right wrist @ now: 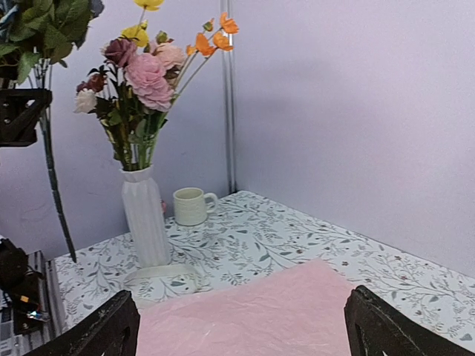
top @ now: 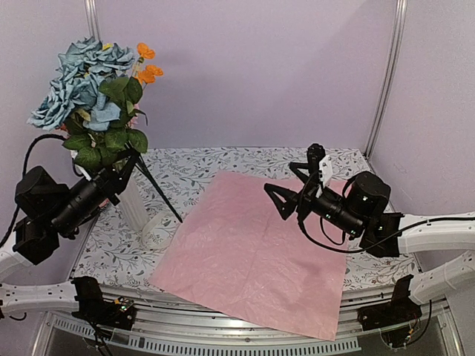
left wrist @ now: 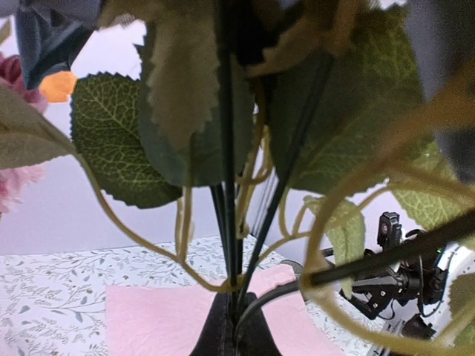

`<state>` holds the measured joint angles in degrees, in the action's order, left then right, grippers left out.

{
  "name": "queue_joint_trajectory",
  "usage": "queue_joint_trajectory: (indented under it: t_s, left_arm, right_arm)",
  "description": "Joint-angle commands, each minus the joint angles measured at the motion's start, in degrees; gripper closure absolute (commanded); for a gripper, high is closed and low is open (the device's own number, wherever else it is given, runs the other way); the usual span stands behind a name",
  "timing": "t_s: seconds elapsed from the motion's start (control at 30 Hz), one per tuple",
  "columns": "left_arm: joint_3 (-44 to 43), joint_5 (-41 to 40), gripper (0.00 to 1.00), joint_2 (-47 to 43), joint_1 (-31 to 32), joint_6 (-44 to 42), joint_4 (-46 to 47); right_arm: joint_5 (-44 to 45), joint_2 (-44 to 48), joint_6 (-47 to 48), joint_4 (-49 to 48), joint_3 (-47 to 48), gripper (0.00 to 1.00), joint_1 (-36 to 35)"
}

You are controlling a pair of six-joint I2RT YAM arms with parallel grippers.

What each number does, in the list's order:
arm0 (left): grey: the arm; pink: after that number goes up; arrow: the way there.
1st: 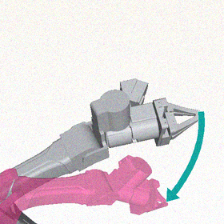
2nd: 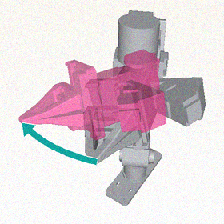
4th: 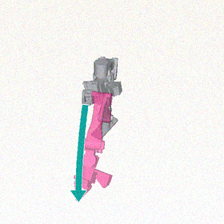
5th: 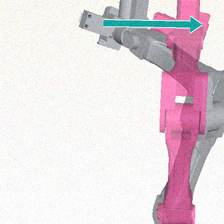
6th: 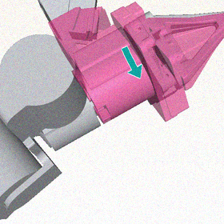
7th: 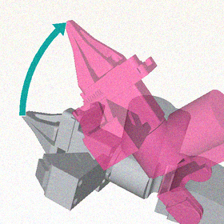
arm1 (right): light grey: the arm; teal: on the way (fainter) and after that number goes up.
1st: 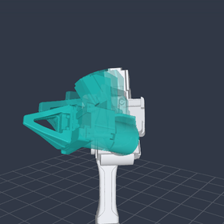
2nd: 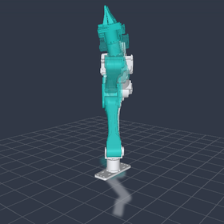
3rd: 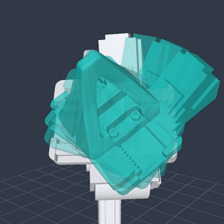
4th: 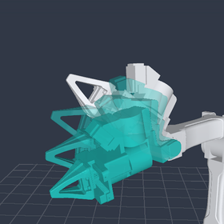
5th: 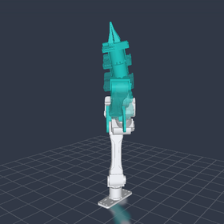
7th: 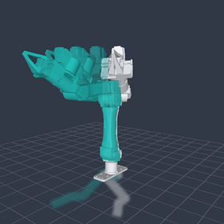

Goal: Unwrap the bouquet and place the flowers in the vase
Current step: Place the fake flower in the vase.

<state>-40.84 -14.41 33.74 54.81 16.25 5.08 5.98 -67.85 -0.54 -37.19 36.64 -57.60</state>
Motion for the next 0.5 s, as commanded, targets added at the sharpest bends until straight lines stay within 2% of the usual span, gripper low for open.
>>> queue_joint_trajectory:
  t_s: [0.0,0.1,0.23,0.47]
  left_arm:
    - [1.4,-8.8,1.0,-2.62,0.3,-2.97,-4.92]
    - [1.35,-13.76,1.0,-3.55,0.3,-4.95,-6.34]
    - [-1.7,-18.77,1.0,-3.19,0.3,-11.72,-8.12]
    - [-6.86,-24.12,1.0,-2.85,0.31,-30.49,-4.42]
  right_arm:
    - [11.41,-0.3,4.83,0.33,-1.26,0.01,2.05]
    - [12.35,-0.91,3.91,-3.1,-3.37,0.01,2.48]
    - [13.25,-2.25,3.87,-6.58,-5.52,0.01,2.65]
    - [13.62,-3.29,3.88,-8.83,-7.55,0.01,2.82]
